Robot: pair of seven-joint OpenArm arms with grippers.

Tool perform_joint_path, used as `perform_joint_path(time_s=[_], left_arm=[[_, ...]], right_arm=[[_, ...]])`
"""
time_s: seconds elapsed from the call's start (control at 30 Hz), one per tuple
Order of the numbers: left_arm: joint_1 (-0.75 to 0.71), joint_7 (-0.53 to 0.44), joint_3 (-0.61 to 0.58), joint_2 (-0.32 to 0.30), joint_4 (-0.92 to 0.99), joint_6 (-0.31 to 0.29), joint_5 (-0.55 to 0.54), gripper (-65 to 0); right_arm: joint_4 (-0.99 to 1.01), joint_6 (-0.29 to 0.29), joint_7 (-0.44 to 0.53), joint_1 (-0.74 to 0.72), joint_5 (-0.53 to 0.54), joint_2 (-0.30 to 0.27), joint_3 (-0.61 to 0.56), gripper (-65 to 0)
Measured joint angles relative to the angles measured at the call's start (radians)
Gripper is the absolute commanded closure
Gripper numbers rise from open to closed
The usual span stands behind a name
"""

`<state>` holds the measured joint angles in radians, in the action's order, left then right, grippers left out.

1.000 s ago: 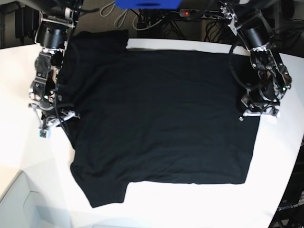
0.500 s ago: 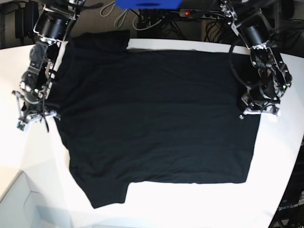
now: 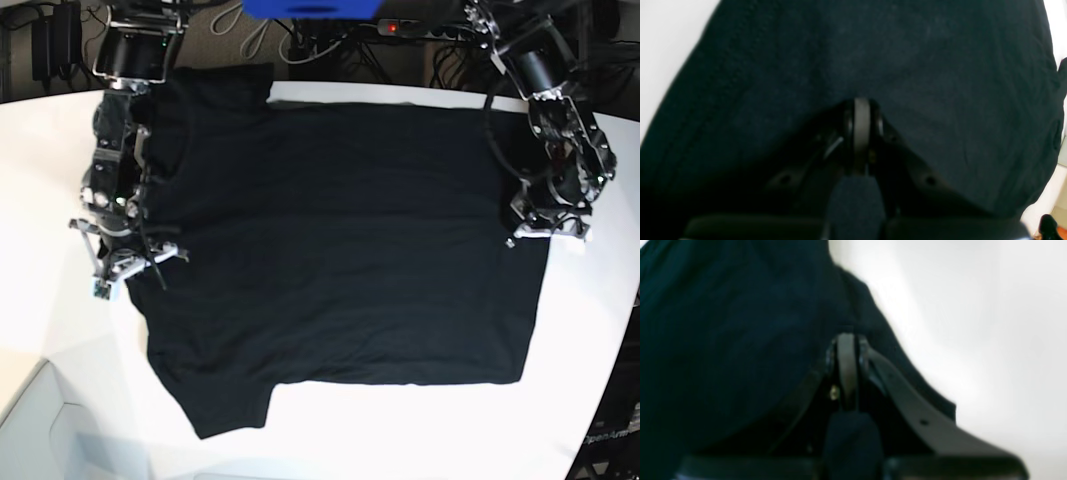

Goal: Layout the t-shirt on the table in an organized manner, then fold the t-shirt properly
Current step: 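Pull the shoulder edges apart with both grippers to straighten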

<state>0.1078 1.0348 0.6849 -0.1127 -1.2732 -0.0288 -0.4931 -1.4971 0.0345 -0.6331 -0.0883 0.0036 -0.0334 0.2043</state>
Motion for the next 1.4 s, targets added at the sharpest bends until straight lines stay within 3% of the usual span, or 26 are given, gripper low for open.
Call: perform_joint_path(time_s=[0.2, 0.37, 0.5, 0.73, 0.93, 1.23, 1.4], left_arm=[[-0.031, 0.042, 0.0, 0.01, -0.117, 0.034, 0.08, 0.0], [-0.029, 0.03, 0.0, 0.01, -0.186, 0.029, -0.03, 0.0], [-0.049, 0.038, 0.003, 0.004, -0.18, 0.032, -0.055, 0.0], [-0.076, 0.038, 0.0, 0.005, -0.181, 0.033, -0.06, 0.0], [-0.104, 0.023, 0.002, -0.002, -0.18, 0.033, -0.055, 0.0], [-0.111, 0.032, 0.001, -0.001, -0.197, 0.033, -0.063, 0.0], [-0.155, 0.038, 0.002, -0.001, -0.3, 0.034, -0.064, 0.0]], right_arm=[[0.001, 0.0, -0.033, 0.046, -0.001, 0.0, 0.001, 0.0], [-0.121, 0.0, -0.037, 0.163, -0.007, 0.002, -0.006, 0.0], [-0.181, 0.0, -0.028, 0.186, -0.003, 0.001, -0.037, 0.0], [-0.056, -0.007, -0.001, 0.201, -0.002, 0.002, -0.037, 0.0], [-0.027, -0.123, -0.004, 0.169, -0.007, 0.01, -0.037, 0.0], [-0.153, -0.139, -0.034, 0.211, -0.008, 0.019, -0.03, 0.0], [-0.149, -0.139, -0.03, 0.167, -0.006, 0.019, -0.031, 0.0]])
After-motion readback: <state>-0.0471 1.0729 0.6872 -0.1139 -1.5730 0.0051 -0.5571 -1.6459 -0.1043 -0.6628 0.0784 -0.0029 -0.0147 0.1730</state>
